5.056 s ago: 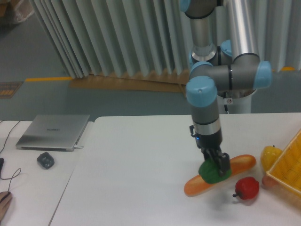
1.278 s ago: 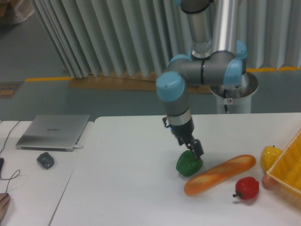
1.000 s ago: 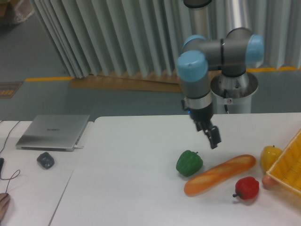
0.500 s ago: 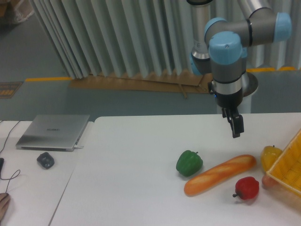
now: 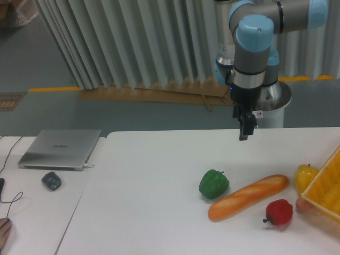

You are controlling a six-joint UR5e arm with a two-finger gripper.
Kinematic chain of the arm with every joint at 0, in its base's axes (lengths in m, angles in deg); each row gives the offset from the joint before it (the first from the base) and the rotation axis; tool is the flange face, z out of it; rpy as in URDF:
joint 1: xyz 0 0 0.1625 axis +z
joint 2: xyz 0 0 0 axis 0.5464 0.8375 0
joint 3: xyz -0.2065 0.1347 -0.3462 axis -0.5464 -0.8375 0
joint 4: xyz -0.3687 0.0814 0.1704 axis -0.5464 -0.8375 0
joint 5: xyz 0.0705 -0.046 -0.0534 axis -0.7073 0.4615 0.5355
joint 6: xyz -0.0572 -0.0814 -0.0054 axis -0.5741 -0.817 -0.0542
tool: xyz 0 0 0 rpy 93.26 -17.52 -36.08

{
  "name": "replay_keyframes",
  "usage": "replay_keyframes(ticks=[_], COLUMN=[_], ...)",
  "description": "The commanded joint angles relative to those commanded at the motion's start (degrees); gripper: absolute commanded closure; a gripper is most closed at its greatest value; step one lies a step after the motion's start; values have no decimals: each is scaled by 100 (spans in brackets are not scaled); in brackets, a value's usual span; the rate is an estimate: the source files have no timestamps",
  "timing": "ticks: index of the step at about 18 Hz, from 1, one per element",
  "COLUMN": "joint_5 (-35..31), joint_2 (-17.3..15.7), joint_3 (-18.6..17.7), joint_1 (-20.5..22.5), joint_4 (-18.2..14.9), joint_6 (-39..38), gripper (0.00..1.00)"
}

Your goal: Place the green pepper on the table

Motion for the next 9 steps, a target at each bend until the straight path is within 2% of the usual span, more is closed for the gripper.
replay_keyframes(ticks=[3,7,9], joint_5=[-168,-413,-738], joint_2=[-26,-97,-97], joint_3=[-166,-167,-175], joint_1=[36,150,150], joint_4=[52,35,-18], joint_6=[43,96,410], gripper=[0,0,0])
